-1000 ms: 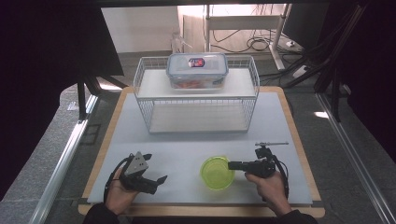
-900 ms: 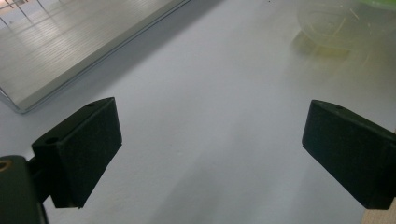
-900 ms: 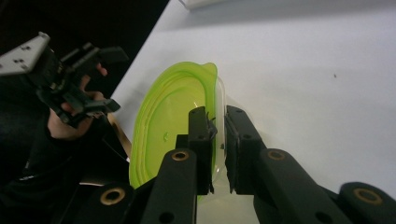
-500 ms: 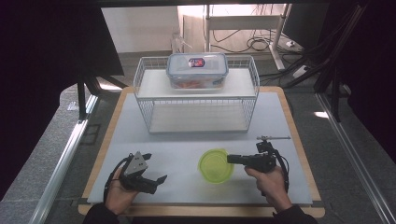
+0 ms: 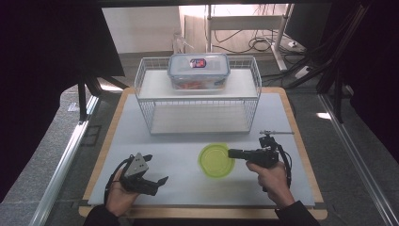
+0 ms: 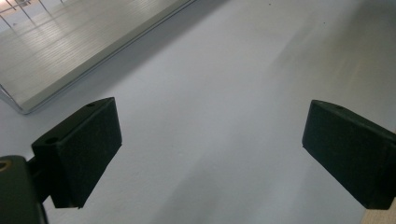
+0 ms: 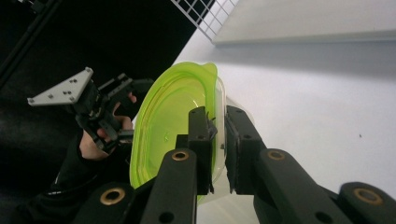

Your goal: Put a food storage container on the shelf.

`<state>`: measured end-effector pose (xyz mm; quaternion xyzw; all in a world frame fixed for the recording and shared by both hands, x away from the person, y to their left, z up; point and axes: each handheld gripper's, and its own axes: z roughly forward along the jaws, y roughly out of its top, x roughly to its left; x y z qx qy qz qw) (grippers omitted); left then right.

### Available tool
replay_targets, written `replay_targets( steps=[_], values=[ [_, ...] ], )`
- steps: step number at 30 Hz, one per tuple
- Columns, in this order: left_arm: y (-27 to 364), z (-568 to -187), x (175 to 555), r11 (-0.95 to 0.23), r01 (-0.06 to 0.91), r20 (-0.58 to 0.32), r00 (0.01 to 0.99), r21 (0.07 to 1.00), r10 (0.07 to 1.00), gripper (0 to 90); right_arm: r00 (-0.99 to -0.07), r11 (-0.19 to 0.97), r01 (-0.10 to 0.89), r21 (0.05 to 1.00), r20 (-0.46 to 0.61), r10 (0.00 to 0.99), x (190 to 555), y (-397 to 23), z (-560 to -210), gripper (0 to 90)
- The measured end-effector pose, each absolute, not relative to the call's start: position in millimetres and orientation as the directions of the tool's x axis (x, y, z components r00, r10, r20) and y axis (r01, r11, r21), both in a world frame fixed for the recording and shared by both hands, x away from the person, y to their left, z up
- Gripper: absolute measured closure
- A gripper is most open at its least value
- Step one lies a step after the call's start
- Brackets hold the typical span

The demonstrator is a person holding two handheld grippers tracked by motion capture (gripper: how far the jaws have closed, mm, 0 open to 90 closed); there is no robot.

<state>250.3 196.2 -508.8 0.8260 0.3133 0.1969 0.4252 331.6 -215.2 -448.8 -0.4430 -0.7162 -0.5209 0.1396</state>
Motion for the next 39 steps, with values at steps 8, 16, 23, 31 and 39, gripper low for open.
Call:
replay_targets(
  steps=[8, 16, 23, 31, 39],
  values=[
    [197, -508, 250, -0.444, 0.348, 0.061, 0.727, 0.826, 0.684, 4.5, -0.578, 0.051, 0.769, 0.637, 0.659, 0.481, 337, -211, -437, 82.7],
    [197, -509, 250, -0.442, 0.349, 0.060, 0.726, 0.826, 0.686, 4.5, -0.596, 0.038, 0.751, 0.660, 0.651, 0.470, 345, -208, -423, 82.7],
    [197, -509, 250, -0.441, 0.350, 0.059, 0.725, 0.827, 0.686, 4.5, -0.606, 0.023, 0.740, 0.672, 0.651, 0.457, 352, -204, -408, 82.7],
    [197, -509, 251, -0.446, 0.351, 0.061, 0.727, 0.823, 0.684, 4.5, -0.611, -0.001, 0.737, 0.676, 0.666, 0.429, 363, -199, -388, 82.7],
    [197, -509, 251, -0.446, 0.350, 0.061, 0.728, 0.824, 0.683, 4.5, -0.624, -0.023, 0.721, 0.692, 0.665, 0.411, 373, -196, -367, 82.7]
  ],
)
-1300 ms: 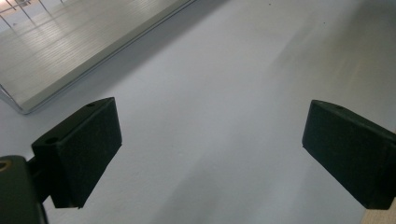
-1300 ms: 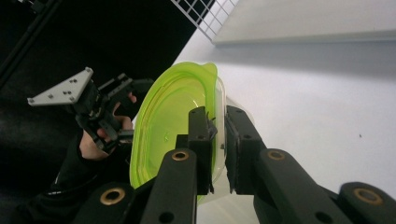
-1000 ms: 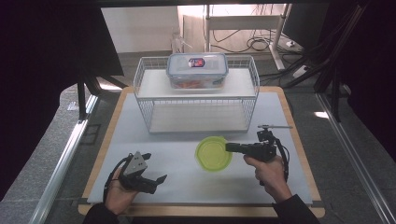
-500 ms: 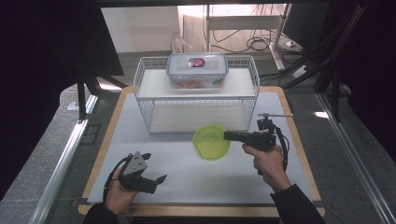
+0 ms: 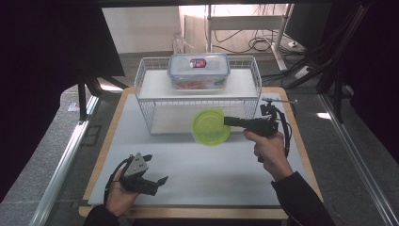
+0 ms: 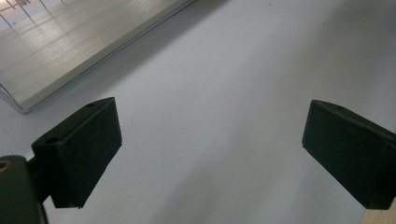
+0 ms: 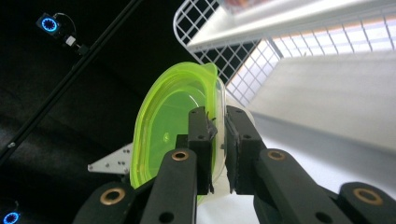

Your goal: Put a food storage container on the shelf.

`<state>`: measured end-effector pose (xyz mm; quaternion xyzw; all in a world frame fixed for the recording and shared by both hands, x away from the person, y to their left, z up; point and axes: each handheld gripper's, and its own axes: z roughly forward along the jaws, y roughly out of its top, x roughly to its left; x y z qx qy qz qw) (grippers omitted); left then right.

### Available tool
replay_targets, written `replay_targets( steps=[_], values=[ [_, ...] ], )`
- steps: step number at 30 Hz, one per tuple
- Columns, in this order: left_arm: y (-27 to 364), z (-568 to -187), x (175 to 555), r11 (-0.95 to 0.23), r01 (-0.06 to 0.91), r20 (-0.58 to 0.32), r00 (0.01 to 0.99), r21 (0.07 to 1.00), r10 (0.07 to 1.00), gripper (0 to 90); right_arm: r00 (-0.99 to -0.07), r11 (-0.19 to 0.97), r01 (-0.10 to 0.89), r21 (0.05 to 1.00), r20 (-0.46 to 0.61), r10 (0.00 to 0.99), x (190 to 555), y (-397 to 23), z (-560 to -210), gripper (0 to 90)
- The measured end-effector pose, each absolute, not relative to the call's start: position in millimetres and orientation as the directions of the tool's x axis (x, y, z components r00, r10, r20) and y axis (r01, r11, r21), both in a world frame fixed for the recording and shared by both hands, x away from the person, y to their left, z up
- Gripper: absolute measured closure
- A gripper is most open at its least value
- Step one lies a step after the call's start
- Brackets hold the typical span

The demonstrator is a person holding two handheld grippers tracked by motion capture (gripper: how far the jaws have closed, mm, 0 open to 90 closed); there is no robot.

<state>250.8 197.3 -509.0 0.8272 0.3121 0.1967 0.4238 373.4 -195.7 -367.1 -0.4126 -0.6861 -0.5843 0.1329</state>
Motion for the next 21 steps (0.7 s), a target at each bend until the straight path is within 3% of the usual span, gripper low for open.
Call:
replay_targets(
  steps=[21],
  values=[
    [198, -509, 251, -0.432, 0.349, 0.054, 0.724, 0.832, 0.688, 4.6, -0.614, -0.089, 0.710, 0.699, 0.676, 0.408, 405, -185, -318, 82.8]
  ],
)
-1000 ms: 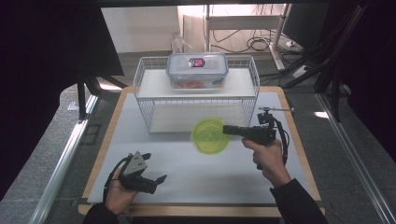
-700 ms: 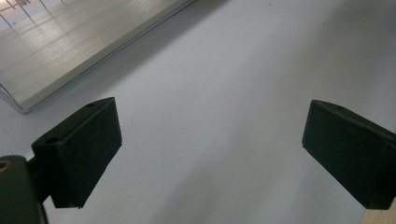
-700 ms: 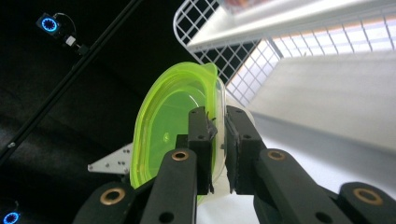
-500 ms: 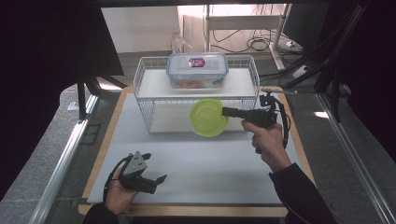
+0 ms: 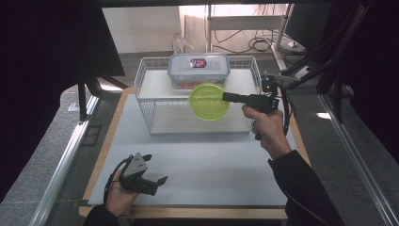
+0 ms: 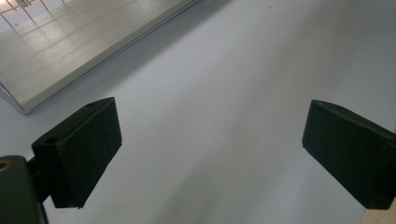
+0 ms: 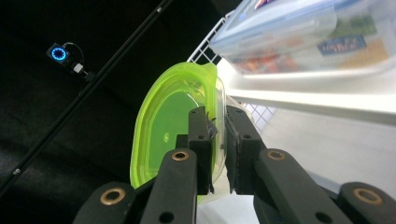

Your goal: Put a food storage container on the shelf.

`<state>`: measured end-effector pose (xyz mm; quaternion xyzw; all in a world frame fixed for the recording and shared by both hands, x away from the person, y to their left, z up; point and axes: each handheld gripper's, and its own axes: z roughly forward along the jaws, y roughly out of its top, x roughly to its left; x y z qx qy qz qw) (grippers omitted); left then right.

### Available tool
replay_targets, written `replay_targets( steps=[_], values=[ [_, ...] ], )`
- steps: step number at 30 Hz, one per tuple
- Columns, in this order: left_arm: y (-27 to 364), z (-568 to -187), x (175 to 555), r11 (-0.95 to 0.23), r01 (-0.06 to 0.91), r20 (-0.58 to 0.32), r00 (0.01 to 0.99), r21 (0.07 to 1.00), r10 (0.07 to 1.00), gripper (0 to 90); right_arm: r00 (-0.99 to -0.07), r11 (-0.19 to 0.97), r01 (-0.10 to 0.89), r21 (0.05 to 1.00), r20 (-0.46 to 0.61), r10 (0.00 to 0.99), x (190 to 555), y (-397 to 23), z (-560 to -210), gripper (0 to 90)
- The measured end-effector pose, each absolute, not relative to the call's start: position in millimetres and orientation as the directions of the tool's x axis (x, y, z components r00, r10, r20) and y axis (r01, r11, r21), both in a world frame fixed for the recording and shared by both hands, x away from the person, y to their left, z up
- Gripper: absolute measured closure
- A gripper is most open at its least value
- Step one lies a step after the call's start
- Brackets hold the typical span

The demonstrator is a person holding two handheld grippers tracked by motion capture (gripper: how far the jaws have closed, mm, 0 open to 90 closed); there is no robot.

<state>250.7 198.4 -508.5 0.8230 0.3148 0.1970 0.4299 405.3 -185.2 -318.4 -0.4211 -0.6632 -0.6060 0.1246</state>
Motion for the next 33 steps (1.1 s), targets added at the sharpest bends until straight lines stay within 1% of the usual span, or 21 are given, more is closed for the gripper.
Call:
replay_targets(
  steps=[12, 33],
  values=[
    [199, -508, 250, -0.427, 0.349, 0.049, 0.724, 0.834, 0.688, 4.5, -0.599, -0.137, 0.699, 0.702, 0.679, 0.424, 426, -176, -294, 82.8],
    [200, -507, 250, -0.419, 0.346, 0.045, 0.725, 0.839, 0.687, 4.6, -0.528, -0.228, 0.676, 0.700, 0.677, 0.513, 469, -154, -263, 82.7]
  ],
)
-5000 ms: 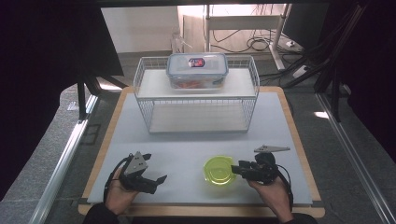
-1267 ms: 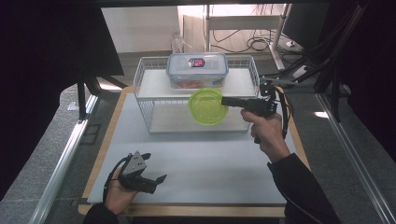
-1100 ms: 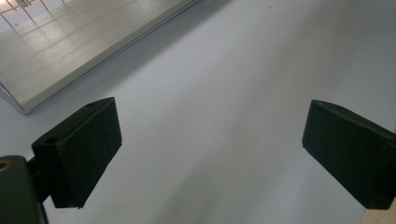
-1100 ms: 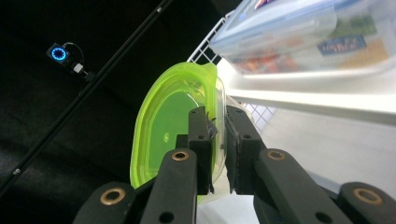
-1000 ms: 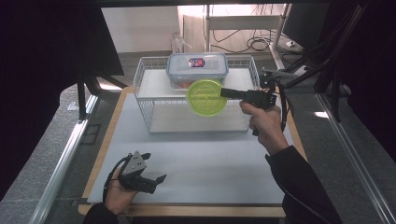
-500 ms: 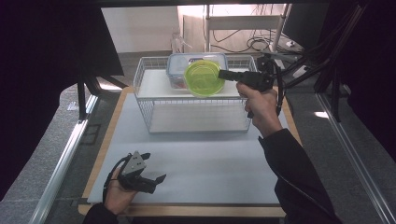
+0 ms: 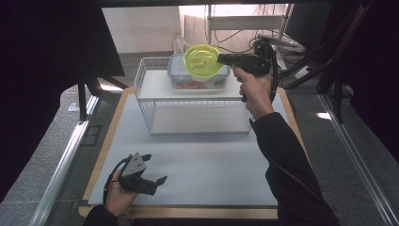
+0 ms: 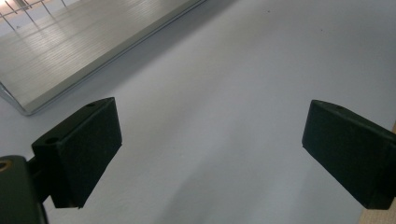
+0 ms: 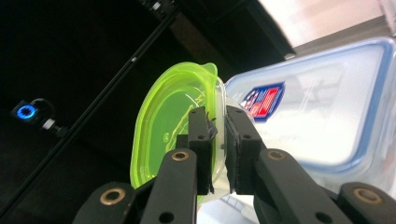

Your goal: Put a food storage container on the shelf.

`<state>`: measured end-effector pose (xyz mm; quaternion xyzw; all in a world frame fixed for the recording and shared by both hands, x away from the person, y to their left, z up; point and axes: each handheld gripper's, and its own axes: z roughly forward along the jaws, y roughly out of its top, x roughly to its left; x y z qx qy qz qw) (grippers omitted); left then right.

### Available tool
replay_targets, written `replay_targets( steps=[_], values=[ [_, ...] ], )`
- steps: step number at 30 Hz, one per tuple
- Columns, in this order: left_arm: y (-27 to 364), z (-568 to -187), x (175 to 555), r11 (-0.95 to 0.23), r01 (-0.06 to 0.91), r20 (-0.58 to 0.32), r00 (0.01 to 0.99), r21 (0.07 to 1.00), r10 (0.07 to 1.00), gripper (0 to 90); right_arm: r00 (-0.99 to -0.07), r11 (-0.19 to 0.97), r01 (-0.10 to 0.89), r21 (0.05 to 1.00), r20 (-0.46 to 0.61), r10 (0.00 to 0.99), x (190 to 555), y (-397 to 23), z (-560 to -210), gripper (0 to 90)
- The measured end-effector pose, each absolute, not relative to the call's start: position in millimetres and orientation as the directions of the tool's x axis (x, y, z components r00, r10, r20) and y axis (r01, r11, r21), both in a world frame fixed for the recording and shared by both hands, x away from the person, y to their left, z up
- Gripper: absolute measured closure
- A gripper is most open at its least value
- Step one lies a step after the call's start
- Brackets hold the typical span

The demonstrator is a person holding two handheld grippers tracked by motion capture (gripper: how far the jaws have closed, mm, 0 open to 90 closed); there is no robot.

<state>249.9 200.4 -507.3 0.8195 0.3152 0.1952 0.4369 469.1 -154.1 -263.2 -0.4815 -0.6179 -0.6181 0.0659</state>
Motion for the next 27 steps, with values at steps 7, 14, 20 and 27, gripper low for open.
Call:
replay_targets(
  steps=[7, 14, 20, 27],
  values=[
    [201, -507, 250, -0.417, 0.345, 0.043, 0.726, 0.841, 0.686, 4.6, -0.497, -0.255, 0.667, 0.701, 0.672, 0.548, 484, -145, -258, 82.7],
    [201, -507, 250, -0.416, 0.343, 0.040, 0.729, 0.842, 0.684, 4.6, -0.473, -0.271, 0.658, 0.702, 0.666, 0.576, 496, -139, -254, 82.6],
    [201, -507, 250, -0.415, 0.343, 0.039, 0.730, 0.843, 0.682, 4.6, -0.458, -0.276, 0.654, 0.705, 0.658, 0.597, 503, -134, -252, 82.6],
    [201, -507, 250, -0.415, 0.342, 0.037, 0.733, 0.843, 0.680, 4.6, -0.430, -0.279, 0.663, 0.694, 0.659, 0.617, 512, -129, -254, 82.6]
  ],
)
